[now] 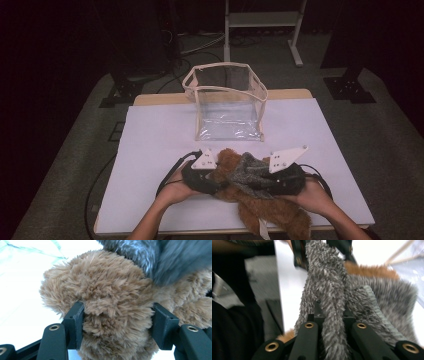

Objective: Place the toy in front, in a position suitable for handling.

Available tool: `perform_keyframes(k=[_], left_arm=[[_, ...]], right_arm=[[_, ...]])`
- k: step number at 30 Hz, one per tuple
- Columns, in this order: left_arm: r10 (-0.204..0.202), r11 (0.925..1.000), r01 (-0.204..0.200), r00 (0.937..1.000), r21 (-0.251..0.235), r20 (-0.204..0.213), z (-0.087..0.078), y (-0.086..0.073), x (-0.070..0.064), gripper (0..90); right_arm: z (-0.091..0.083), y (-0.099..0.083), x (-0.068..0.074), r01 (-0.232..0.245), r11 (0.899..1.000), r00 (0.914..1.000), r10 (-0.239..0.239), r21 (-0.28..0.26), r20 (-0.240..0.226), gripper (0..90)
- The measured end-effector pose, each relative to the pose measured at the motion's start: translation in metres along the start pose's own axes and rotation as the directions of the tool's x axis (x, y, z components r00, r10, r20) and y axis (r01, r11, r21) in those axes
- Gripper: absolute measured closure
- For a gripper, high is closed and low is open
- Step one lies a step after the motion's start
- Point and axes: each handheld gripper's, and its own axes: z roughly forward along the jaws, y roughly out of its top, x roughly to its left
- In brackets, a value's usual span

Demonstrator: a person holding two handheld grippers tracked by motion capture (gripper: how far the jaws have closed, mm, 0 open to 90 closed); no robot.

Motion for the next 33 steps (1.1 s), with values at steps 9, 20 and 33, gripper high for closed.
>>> perform_keyframes(k=[9,20,33], left_arm=[[-0.006,1.0,0.006,0.9986,0.004,0.052,-0.004,-0.006,0.005,30.3],[-0.053,0.9984,0.054,0.9946,-0.017,0.089,0.002,-0.015,0.017,34.6],[-0.124,0.9923,0.124,0.9918,0.009,0.03,0.001,-0.017,0.009,38.2]], right_arm=[[0.016,-0.001,-0.024,0.04,0.995,0.9986,-0.043,0.086,0.031,81.3],[0.017,0.0,-0.057,-0.006,0.996,0.9982,0.001,0.091,0.06,81.2],[0.031,0.015,-0.057,0.025,0.996,0.9997,-0.025,0.084,0.0,80.9]])
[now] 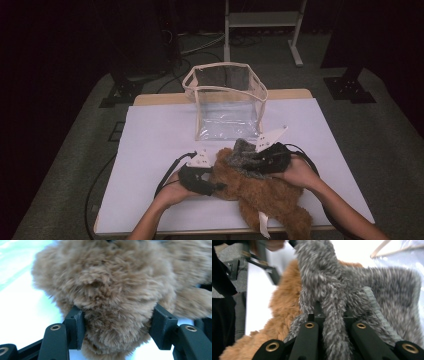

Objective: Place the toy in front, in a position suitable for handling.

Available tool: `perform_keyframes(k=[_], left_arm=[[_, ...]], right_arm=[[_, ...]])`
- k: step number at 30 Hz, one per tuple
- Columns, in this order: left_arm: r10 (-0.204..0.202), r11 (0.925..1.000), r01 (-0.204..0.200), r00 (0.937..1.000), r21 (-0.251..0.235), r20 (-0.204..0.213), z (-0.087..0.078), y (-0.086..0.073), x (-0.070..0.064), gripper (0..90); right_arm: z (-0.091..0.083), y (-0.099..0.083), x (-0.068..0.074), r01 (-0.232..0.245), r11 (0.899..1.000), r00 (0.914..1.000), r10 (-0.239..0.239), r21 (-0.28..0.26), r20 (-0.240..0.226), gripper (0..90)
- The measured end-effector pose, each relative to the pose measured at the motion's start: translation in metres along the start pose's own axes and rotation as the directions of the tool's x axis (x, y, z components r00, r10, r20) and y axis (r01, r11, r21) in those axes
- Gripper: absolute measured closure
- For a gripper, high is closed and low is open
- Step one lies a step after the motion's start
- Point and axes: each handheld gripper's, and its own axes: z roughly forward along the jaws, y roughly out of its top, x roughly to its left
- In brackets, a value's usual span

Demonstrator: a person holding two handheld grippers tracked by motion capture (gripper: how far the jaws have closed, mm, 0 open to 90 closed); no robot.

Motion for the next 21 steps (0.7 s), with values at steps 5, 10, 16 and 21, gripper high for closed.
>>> perform_keyframes(k=[5,10,16,21], left_arm=[[0.004,1.0,-0.004,0.9993,0.005,-0.038,0.001,0.006,0.001,38.3],[0.001,0.9999,-0.002,0.9999,-0.011,-0.014,0.005,0.007,0.001,38.4],[0.019,0.9997,-0.018,0.9981,-0.019,0.059,0.004,0.004,-0.003,38.9],[0.018,0.9997,-0.017,0.9977,-0.017,0.065,0.003,-0.002,-0.004,39.1]], right_arm=[[-0.014,0.004,0.017,0.02,0.999,0.9987,-0.022,-0.042,-0.045,80.8],[-0.019,-0.004,0.025,0.051,0.999,0.9984,-0.051,-0.001,-0.022,81.1],[-0.012,-0.01,0.014,0.037,0.999,0.9992,-0.037,0.019,0.013,81.2],[-0.002,-0.003,0.004,0.04,0.999,0.9991,-0.04,0.006,-0.013,81.2]])
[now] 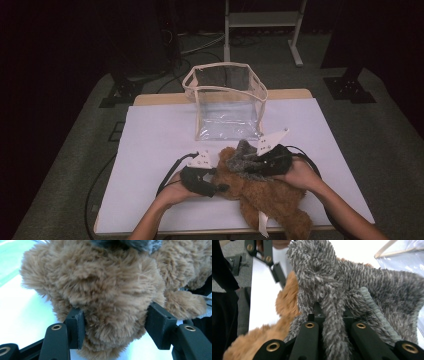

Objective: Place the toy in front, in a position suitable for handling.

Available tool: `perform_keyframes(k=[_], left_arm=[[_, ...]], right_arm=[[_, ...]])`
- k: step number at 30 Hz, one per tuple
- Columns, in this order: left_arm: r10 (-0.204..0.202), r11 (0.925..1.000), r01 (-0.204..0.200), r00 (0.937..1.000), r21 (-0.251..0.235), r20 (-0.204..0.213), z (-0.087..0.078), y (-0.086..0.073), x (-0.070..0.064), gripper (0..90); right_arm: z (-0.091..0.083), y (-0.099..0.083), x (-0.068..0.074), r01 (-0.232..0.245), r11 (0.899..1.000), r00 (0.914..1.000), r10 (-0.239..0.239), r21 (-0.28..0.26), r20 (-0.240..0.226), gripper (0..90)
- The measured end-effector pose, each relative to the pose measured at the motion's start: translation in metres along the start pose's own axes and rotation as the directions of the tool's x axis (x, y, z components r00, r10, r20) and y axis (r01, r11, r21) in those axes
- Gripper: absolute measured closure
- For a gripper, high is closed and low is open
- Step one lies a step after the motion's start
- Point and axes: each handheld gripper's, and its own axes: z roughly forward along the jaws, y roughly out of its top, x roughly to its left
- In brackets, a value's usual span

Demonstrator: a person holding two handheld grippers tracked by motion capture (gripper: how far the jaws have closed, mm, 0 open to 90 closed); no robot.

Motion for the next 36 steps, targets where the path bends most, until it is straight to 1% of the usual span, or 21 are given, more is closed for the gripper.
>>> perform_keyframes(k=[4,7,9,11,13,15,18,19,21,22,24,25,26,28,30,31,32,33,34,35,36], left_arm=[[-0.006,0.9997,0.007,0.9991,0.024,-0.042,0.0,-0.002,0.002,40.6],[-0.002,0.9997,0.003,0.9986,0.025,-0.053,0.0,-0.001,0.003,40.5],[-0.005,0.9997,0.007,0.9981,0.026,-0.062,-0.001,-0.001,0.004,40.4],[-0.002,0.9998,0.003,0.998,0.017,-0.063,-0.002,0.0,0.004,40.2],[0.006,0.9998,-0.005,0.9979,0.02,-0.064,-0.002,0.001,0.004,40.0],[0.016,0.9996,-0.014,0.9978,0.023,-0.064,-0.002,0.003,0.003,39.5],[0.02,0.9994,-0.018,0.9977,0.029,-0.065,-0.002,0.003,0.003,38.6],[0.02,0.9994,-0.018,0.9976,0.03,-0.066,-0.003,0.003,0.004,38.6],[0.019,0.9993,-0.017,0.9977,0.033,-0.066,-0.003,0.003,0.003,38.4],[0.02,0.9993,-0.018,0.9977,0.034,-0.064,-0.003,0.003,0.003,38.3],[0.028,0.9991,-0.026,0.9976,0.032,-0.064,-0.005,0.005,0.003,37.3],[0.034,0.9991,-0.032,0.9971,0.026,-0.067,-0.006,0.007,0.003,36.6],[0.047,0.9985,-0.045,0.9961,0.031,-0.075,-0.008,0.009,0.002,35.7],[0.069,0.9973,-0.066,0.9938,0.031,-0.087,-0.012,0.013,0.0,32.4],[0.099,0.9951,-0.099,0.9913,0.01,-0.087,-0.015,0.019,-0.004,30.1],[0.125,0.9921,-0.125,0.9886,0.0,-0.085,-0.015,0.024,-0.007,29.1],[0.14,0.9901,-0.14,0.9872,0.0,-0.076,-0.014,0.027,-0.009,27.8],[0.18,0.9836,-0.18,0.9809,0.014,-0.073,-0.01,0.031,-0.012,26.6],[0.22,0.9753,-0.218,0.9728,0.034,-0.071,-0.006,0.034,-0.013,24.9],[0.255,0.9666,-0.253,0.9643,0.041,-0.07,-0.002,0.037,-0.015,23.3],[0.271,0.9622,-0.269,0.96,0.042,-0.069,0.0,0.039,-0.015,21.3]], right_arm=[[0.009,0.012,0.002,0.012,1.0,0.9998,-0.012,-0.019,-0.016,81.0],[0.012,0.018,0.003,0.009,0.999,0.9998,-0.009,-0.04,-0.018,80.8],[0.013,0.019,0.0,-0.013,0.999,0.9997,0.012,-0.046,-0.021,80.9],[0.008,0.016,-0.003,-0.014,0.999,0.9999,0.014,-0.047,-0.005,80.8],[-0.001,0.008,-0.005,-0.035,0.999,0.9992,0.036,-0.041,0.019,80.7],[-0.009,0.0,-0.007,-0.045,0.999,0.9981,0.046,-0.03,0.04,80.6],[-0.024,-0.014,-0.007,-0.083,0.996,0.9953,0.085,-0.045,0.046,80.3],[-0.028,-0.017,-0.007,-0.087,0.995,0.9948,0.089,-0.049,0.049,80.2],[-0.041,-0.028,-0.005,-0.114,0.991,0.9919,0.117,-0.068,0.05,80.2],[-0.046,-0.034,-0.004,-0.117,0.99,0.9912,0.121,-0.074,0.053,80.1],[-0.051,-0.044,-0.002,-0.139,0.986,0.9875,0.144,-0.089,0.063,80.2],[-0.049,-0.047,-0.002,-0.144,0.985,0.9872,0.15,-0.093,0.055,80.2],[-0.045,-0.049,-0.002,-0.146,0.985,0.9871,0.151,-0.089,0.053,80.2],[-0.035,-0.047,-0.003,-0.137,0.987,0.9888,0.141,-0.079,0.048,80.3],[-0.027,-0.044,-0.006,-0.13,0.989,0.9906,0.132,-0.077,0.034,80.3],[-0.025,-0.044,-0.007,-0.133,0.988,0.9904,0.135,-0.076,0.03,80.3],[-0.023,-0.043,-0.009,-0.132,0.988,0.9906,0.134,-0.076,0.025,80.3],[-0.022,-0.043,-0.01,-0.133,0.988,0.9905,0.135,-0.075,0.026,80.3],[-0.021,-0.044,-0.011,-0.137,0.988,0.9899,0.139,-0.074,0.027,80.3],[-0.02,-0.045,-0.013,-0.143,0.987,0.9891,0.145,-0.076,0.026,80.3],[-0.02,-0.046,-0.015,-0.149,0.986,0.9882,0.151,-0.081,0.024,80.3]])
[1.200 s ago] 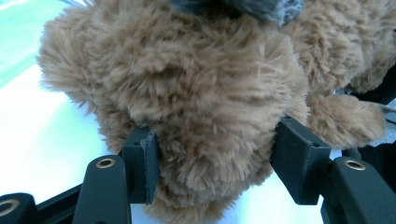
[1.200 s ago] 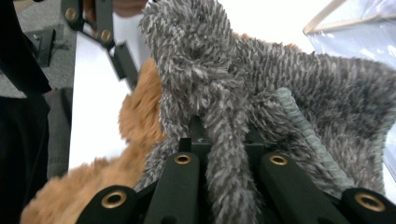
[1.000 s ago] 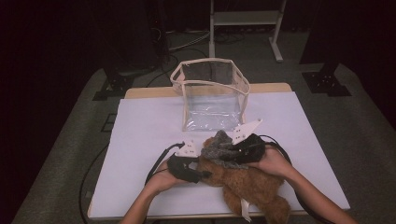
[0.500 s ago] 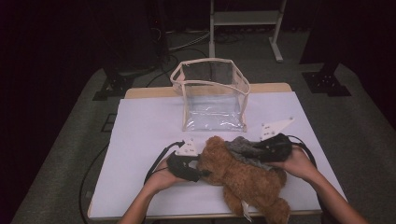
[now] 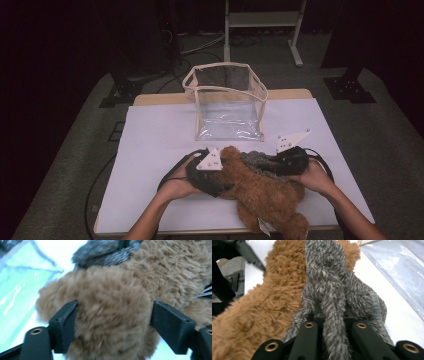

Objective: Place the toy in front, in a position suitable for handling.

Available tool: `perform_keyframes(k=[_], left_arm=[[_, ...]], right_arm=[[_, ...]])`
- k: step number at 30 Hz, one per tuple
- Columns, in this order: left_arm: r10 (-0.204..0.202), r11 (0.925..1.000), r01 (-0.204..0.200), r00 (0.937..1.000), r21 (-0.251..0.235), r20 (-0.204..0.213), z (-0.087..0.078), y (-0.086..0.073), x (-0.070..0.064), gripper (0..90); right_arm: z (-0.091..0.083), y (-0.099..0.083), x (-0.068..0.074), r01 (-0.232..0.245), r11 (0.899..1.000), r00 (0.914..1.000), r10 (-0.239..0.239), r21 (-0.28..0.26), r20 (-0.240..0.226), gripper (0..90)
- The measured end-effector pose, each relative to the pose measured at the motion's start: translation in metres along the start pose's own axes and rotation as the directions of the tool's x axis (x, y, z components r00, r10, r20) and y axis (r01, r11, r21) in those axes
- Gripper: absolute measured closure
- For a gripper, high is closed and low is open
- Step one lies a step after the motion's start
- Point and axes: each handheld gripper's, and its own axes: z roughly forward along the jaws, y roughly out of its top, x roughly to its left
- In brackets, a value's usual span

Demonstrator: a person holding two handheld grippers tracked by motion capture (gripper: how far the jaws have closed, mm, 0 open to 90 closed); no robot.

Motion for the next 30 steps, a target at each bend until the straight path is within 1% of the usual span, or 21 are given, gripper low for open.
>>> perform_keyframes(k=[3,4,6,8,10,11,12,13,14,16,17,18,19,22,24,25,26,27,28,29,30], left_arm=[[0.039,0.999,-0.038,0.9991,-0.024,0.02,0.005,0.006,0.004,19.7],[0.058,0.9981,-0.057,0.9978,-0.023,0.031,0.008,0.009,0.005,19.1],[0.095,0.9955,-0.095,0.9946,-0.005,0.043,0.015,0.013,0.006,17.1],[0.128,0.9912,-0.129,0.9906,0.03,0.049,0.025,0.017,0.007,14.3],[0.122,0.9906,-0.125,0.9906,0.054,0.062,0.031,0.02,0.011,13.7],[0.11,0.991,-0.115,0.991,0.067,0.075,0.032,0.021,0.013,16.5],[0.1,0.9909,-0.107,0.9912,0.081,0.087,0.033,0.022,0.015,23.1],[0.097,0.9895,-0.105,0.9913,0.099,0.09,0.033,0.022,0.015,30.7],[0.092,0.9888,-0.102,0.9918,0.109,0.088,0.033,0.023,0.015,39.3],[0.065,0.9902,-0.073,0.9954,0.119,0.07,0.031,0.024,0.016,48.4],[0.046,0.9911,-0.053,0.9971,0.122,0.059,0.031,0.024,0.017,50.6],[0.041,0.9914,-0.045,0.9984,0.123,0.038,0.029,0.024,0.018,52.6],[0.015,0.9919,-0.018,0.9995,0.126,0.027,0.028,0.023,0.02,53.9],[-0.027,0.9926,0.029,0.9995,0.118,-0.018,0.023,0.018,0.025,56.3],[-0.035,0.9923,0.04,0.9984,0.117,-0.045,0.019,0.017,0.026,57.8],[-0.044,0.9916,0.049,0.9979,0.12,-0.047,0.016,0.015,0.027,57.8],[-0.05,0.9913,0.056,0.9972,0.119,-0.056,0.014,0.014,0.028,57.8],[-0.05,0.9902,0.06,0.9954,0.126,-0.082,0.011,0.012,0.029,57.8],[-0.053,0.9892,0.065,0.9943,0.132,-0.093,0.008,0.01,0.03,58.0],[-0.07,0.988,0.085,0.9909,0.13,-0.115,0.003,0.006,0.033,58.0],[-0.076,0.9869,0.094,0.9885,0.132,-0.13,0.001,0.003,0.034,58.0]], right_arm=[[0.001,-0.003,-0.004,-0.013,1.0,0.9999,0.013,-0.01,-0.007,80.3],[0.001,-0.003,-0.005,-0.015,1.0,0.9999,0.015,-0.011,-0.009,80.3],[0.002,-0.002,-0.005,-0.016,1.0,0.9998,0.016,-0.01,-0.008,80.3],[0.002,-0.002,-0.006,-0.015,1.0,0.9998,0.015,-0.01,-0.009,80.2],[0.001,-0.003,-0.007,-0.019,1.0,0.9998,0.019,-0.013,-0.007,80.2],[0.001,-0.004,-0.008,-0.021,1.0,0.9998,0.021,-0.015,-0.004,80.1],[0.0,-0.005,-0.009,-0.023,1.0,0.9997,0.023,-0.017,0.001,80.0],[-0.001,-0.005,-0.01,-0.029,0.999,0.9996,0.029,-0.022,0.002,79.9],[-0.002,-0.006,-0.012,-0.034,0.999,0.9994,0.035,-0.026,0.005,79.5],[-0.003,-0.007,-0.014,-0.045,0.998,0.999,0.045,-0.034,0.005,79.1],[-0.004,-0.007,-0.014,-0.048,0.998,0.9988,0.048,-0.038,0.01,79.0],[-0.006,-0.006,-0.015,-0.052,0.998,0.9986,0.052,-0.045,0.011,78.9],[-0.008,-0.006,-0.016,-0.05,0.997,0.9986,0.051,-0.054,0.011,78.8],[-0.017,-0.001,-0.014,-0.042,0.996,0.999,0.043,-0.082,0.01,78.9],[-0.022,0.002,-0.011,-0.03,0.996,0.9995,0.031,-0.09,0.008,78.8],[-0.022,0.003,-0.011,-0.026,0.996,0.9996,0.027,-0.088,0.009,78.8],[-0.022,0.004,-0.01,-0.02,0.996,0.9997,0.021,-0.086,0.008,78.7],[-0.021,0.005,-0.01,-0.02,0.996,0.9998,0.02,-0.087,0.006,78.5],[-0.019,0.007,-0.009,-0.015,0.996,0.9999,0.016,-0.09,0.005,78.5],[-0.018,0.008,-0.009,-0.01,0.996,0.9999,0.01,-0.093,0.002,78.5],[-0.015,0.011,-0.008,-0.007,0.995,1.0,0.007,-0.097,-0.005,78.5]])
